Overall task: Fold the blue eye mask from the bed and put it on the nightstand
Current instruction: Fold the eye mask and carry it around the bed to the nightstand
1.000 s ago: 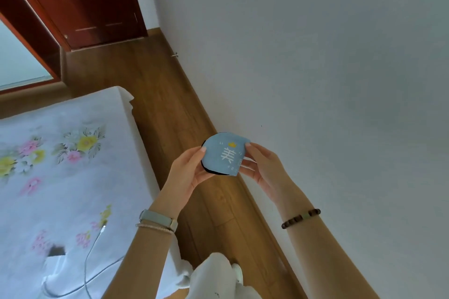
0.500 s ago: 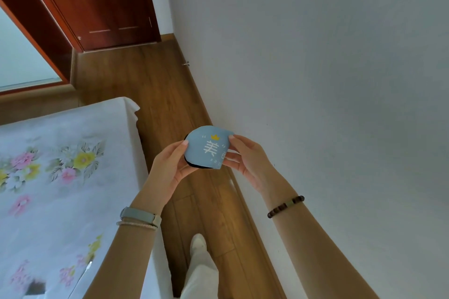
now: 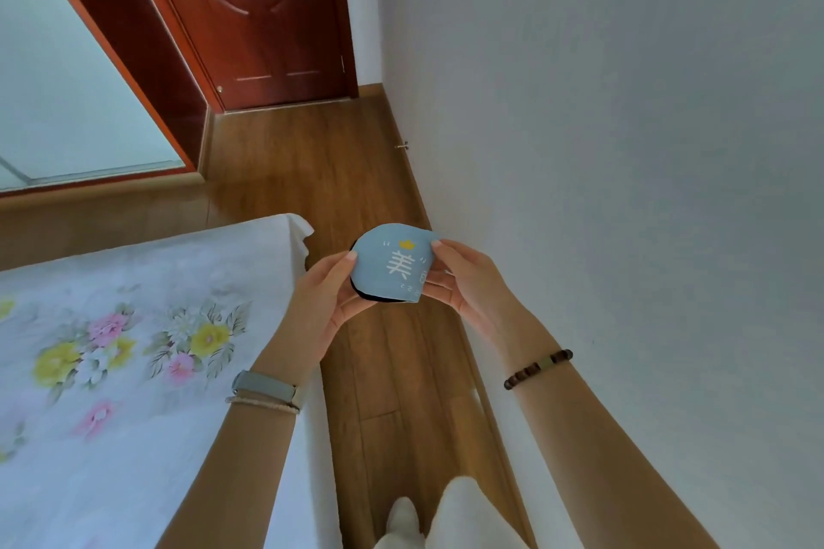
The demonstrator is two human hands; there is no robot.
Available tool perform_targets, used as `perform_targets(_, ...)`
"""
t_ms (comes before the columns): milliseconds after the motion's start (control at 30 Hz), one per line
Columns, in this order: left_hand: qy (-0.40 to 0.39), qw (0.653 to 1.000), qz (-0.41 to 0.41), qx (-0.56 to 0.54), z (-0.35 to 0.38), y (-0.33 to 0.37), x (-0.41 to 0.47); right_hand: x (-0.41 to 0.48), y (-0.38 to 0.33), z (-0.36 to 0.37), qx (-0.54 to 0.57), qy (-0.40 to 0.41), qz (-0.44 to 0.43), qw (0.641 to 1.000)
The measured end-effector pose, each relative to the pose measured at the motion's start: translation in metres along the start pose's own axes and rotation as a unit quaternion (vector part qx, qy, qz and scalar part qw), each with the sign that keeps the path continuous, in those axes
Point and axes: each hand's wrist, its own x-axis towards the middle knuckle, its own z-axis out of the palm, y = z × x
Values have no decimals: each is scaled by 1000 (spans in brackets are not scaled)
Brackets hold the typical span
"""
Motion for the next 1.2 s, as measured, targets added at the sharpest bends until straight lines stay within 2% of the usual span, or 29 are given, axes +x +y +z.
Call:
perform_targets(367,84,995,22,-39,-37,28,97,136,-25,44,-51,-91,39,994)
perform_targets(767,188,977,35,-94,-34,73,215,284,-93,81,-105,-165,72,978)
perform_targets(1200,217,972,42,-83,-91,131,351,427,-130,154,-90,-190,115,971)
